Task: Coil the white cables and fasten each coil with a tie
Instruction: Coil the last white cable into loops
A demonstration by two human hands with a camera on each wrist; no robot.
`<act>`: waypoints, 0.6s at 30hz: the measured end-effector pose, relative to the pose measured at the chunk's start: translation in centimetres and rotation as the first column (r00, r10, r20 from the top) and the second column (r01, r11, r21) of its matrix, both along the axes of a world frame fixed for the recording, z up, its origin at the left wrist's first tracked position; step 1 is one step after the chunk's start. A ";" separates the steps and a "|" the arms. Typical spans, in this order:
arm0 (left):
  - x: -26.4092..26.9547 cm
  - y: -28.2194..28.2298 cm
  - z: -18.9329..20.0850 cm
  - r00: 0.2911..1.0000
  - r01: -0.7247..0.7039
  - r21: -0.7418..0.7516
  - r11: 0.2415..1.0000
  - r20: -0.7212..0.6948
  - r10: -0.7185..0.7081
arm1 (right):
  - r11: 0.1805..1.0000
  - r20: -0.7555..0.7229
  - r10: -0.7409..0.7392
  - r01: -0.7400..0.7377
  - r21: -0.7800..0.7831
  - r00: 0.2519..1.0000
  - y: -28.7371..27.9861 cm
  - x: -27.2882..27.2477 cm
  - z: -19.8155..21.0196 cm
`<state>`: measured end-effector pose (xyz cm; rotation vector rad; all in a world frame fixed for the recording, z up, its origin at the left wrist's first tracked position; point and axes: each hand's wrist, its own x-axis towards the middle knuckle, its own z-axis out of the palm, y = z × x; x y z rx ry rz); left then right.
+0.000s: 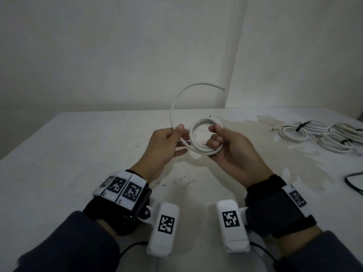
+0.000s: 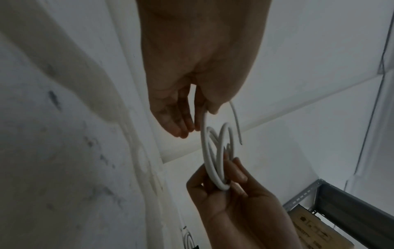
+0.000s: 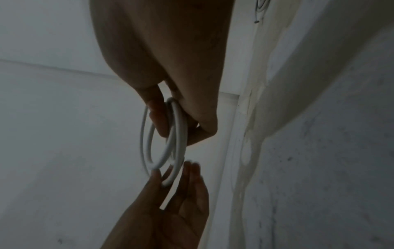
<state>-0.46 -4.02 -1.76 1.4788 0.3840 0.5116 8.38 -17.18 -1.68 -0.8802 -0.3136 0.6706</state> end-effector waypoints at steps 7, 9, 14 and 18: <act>-0.2 -0.8 0.5 0.987 0.152 -0.098 0.984 0.069 -0.146 | 0.989 0.102 0.120 -0.110 -0.097 0.988 0.2 -0.9 0.2; 0.0 -0.8 0.7 0.979 0.195 -0.200 0.960 0.107 -0.176 | 0.984 0.109 0.145 -0.132 -0.118 0.983 0.1 -1.0 0.3; 0.0 -0.6 0.8 0.959 0.282 -0.354 0.891 0.138 -0.249 | 0.969 0.181 0.195 -0.161 -0.189 0.964 0.1 -1.3 0.4; -0.4 -0.5 1.1 0.960 0.276 -0.234 0.932 0.014 -0.280 | 0.948 0.283 0.233 -0.152 -0.280 0.930 0.2 -1.7 0.2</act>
